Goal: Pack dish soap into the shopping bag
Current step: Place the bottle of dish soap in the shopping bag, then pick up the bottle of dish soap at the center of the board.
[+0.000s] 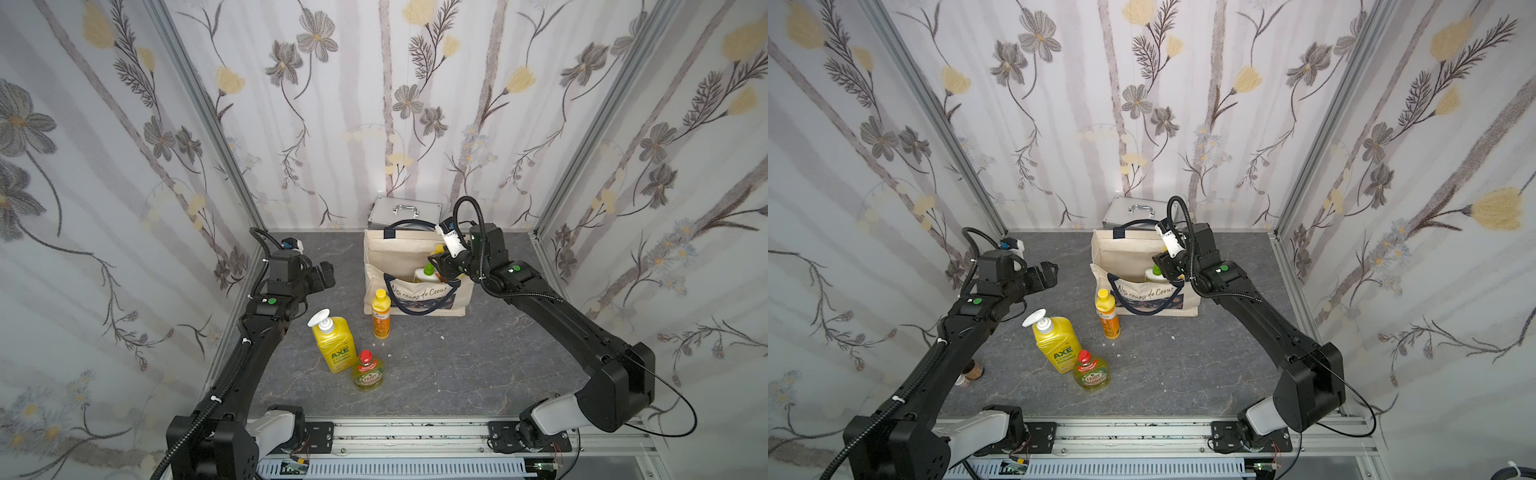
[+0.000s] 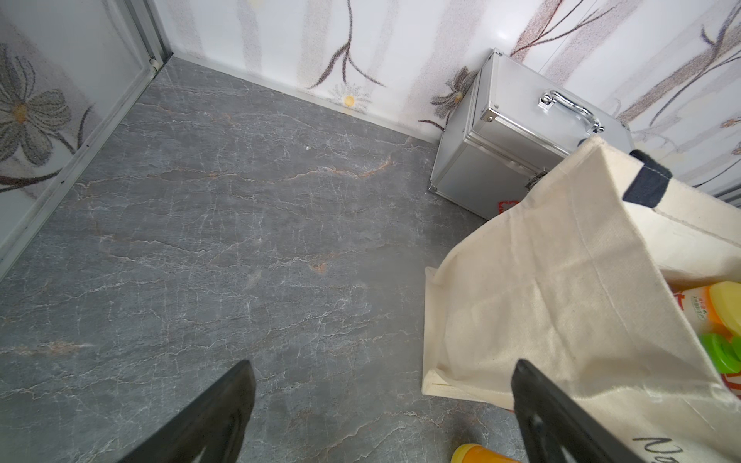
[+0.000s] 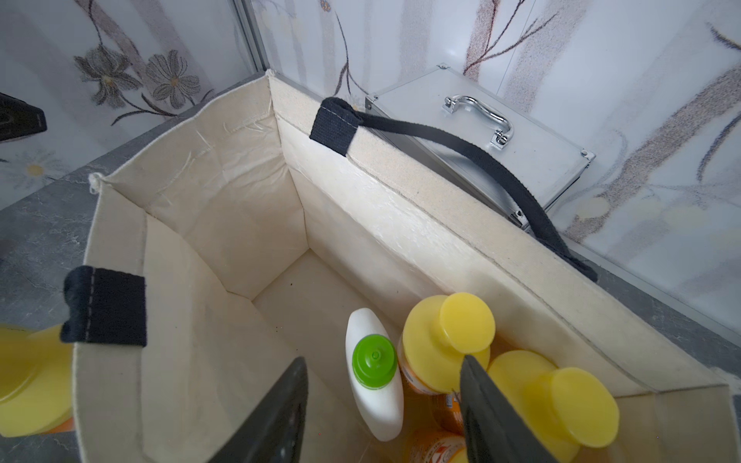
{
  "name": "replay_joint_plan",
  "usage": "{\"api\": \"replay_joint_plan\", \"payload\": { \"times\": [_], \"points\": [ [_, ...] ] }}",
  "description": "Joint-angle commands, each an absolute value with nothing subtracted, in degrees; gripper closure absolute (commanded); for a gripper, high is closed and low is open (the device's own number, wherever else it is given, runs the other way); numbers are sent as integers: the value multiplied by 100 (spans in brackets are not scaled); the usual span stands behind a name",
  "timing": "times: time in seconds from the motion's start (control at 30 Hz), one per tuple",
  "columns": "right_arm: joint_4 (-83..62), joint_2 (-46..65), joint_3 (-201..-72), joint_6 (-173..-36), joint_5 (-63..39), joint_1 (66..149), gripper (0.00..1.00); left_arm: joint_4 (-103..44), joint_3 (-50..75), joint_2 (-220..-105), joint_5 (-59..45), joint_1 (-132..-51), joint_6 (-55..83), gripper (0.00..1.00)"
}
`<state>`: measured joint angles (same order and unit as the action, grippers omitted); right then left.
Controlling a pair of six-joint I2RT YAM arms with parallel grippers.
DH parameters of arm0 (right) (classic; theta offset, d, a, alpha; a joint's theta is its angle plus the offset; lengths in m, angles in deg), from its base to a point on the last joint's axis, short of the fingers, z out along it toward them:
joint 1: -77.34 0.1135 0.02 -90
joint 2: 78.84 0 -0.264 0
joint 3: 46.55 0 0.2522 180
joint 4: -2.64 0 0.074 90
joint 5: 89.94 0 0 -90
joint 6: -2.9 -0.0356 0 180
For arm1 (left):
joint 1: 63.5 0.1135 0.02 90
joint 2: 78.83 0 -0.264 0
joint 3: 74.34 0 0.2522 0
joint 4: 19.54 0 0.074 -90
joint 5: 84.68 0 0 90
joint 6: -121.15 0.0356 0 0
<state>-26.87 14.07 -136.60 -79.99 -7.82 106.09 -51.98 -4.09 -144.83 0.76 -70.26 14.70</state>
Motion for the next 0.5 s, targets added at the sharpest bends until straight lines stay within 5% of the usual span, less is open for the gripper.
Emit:
{"api": "replay_joint_plan", "payload": {
  "times": [0.0, 0.47],
  "points": [
    [-2543, 1305, -13696, -8007, -913, 10608, 43, -5125, -407, -14464, 110, -7022, 1488, 0],
    [-2377, 528, -13433, -8362, -951, 11403, 39, -5132, -409, -14475, 110, -7026, 1480, 0]
  ]
}}
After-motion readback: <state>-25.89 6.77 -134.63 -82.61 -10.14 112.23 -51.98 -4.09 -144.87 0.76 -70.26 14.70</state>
